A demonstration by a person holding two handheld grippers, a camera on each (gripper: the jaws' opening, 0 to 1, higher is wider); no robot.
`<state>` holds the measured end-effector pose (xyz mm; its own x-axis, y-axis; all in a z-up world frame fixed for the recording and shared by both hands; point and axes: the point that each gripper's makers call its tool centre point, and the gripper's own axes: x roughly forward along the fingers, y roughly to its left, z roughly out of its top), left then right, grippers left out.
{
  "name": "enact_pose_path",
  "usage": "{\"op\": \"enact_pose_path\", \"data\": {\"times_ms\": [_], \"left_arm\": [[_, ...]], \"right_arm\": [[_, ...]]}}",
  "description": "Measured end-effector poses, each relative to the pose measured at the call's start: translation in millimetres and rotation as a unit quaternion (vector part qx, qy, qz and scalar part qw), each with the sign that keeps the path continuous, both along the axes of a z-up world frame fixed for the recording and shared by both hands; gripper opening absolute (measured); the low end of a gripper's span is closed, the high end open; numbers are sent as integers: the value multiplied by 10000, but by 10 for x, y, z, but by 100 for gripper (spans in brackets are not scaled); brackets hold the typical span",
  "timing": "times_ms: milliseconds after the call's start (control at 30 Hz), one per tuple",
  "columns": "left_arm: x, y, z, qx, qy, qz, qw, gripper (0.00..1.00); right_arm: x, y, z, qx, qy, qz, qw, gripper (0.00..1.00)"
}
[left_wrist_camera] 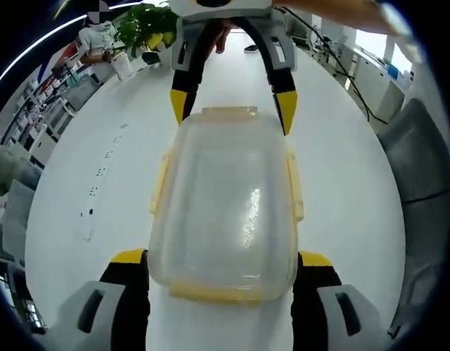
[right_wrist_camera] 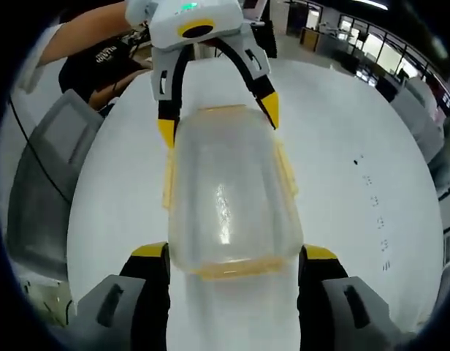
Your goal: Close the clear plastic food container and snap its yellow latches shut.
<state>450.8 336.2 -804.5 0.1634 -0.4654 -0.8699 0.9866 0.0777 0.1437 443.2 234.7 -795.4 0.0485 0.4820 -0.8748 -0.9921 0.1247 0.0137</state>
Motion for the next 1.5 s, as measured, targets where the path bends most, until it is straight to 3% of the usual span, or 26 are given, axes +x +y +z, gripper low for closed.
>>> {"op": "enact_pose_path", "data": {"times_ms": [533,800,1033,1133,1233,1367,1500], "left_arm": [[-1,-12,3,8,-27,-104,9999,78],[13,-1,161,-110,-207,7,9997,83],[-27,31,404,-430,-426,320,9977,85],[-63,22,558,-801,-559,569,9936,86],[-170,15,699,-1252,-459,846,9874,87],[-327,116,836,-1408,-679,946,9832,87],[-462,151,1014,-1907,-876,1217,9701,90]], "right_arm": [[12,-11,-22,-85,-58,-141,9998,71],[10,-19,69,-43,-213,-255,9994,75],[-49,-63,260,101,-385,-445,9982,77],[-98,-88,354,241,-463,-607,9968,78],[-130,-111,464,407,-610,-773,9943,78],[-235,-135,620,642,-724,-971,9906,78],[-347,-163,748,798,-871,-1137,9865,79]]}}
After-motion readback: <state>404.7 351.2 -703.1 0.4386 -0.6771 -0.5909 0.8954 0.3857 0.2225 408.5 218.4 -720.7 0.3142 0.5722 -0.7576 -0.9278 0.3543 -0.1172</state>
